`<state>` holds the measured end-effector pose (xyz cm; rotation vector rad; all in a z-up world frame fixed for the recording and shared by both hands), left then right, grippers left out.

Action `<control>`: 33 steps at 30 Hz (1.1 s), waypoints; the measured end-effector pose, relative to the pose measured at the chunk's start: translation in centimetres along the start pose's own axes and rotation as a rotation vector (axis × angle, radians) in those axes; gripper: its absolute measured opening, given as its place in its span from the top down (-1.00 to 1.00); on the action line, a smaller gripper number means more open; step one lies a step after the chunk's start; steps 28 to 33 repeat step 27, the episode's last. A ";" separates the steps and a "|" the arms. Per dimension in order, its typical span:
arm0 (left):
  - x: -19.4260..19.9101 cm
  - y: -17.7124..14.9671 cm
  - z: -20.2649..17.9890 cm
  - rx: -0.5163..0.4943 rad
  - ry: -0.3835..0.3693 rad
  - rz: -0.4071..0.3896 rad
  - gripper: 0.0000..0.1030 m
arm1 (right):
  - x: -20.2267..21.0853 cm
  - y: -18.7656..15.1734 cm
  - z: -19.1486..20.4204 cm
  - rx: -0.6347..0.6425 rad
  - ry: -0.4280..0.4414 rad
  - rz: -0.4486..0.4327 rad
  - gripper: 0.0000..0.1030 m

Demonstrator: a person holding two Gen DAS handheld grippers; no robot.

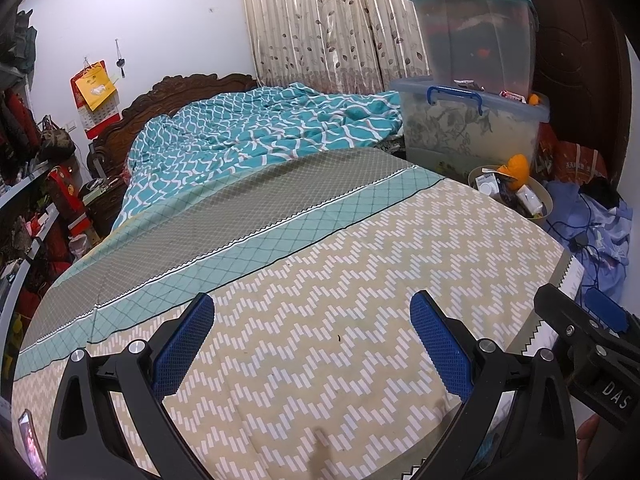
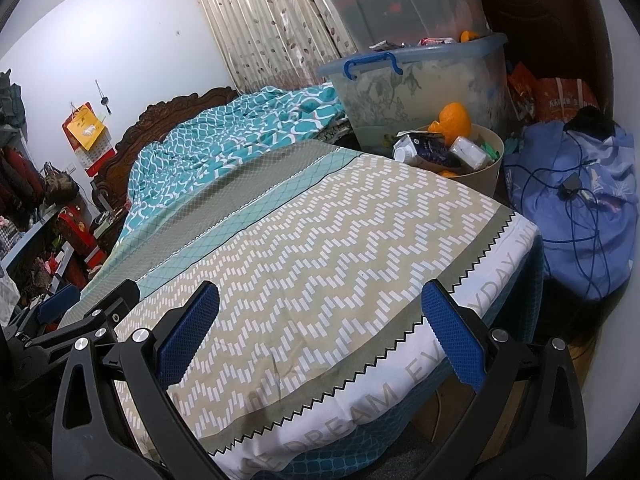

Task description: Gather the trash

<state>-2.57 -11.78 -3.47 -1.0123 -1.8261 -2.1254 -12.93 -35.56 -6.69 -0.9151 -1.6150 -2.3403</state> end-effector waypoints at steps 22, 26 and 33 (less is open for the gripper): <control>-0.4 -0.1 -0.4 -0.035 -0.034 0.010 -0.83 | -0.4 -0.5 -0.2 -0.003 0.000 0.009 -0.94; -0.5 0.0 0.0 -0.021 -0.042 0.023 -0.83 | -0.4 -0.5 -0.2 -0.003 0.000 0.010 -0.94; -0.6 0.1 0.1 -0.017 -0.045 0.026 -0.83 | -0.4 -0.5 -0.2 -0.003 0.000 0.010 -0.94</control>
Point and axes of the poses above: each gripper's, at about its wrist camera, not at the fingertips, and x roughly against the way its jaws point, z to its left, y to its top, the point moved 4 cm from there along -x, roughly the way its jaws point, and after that the axes turned 11 degrees about x, right-handed, at the moved point
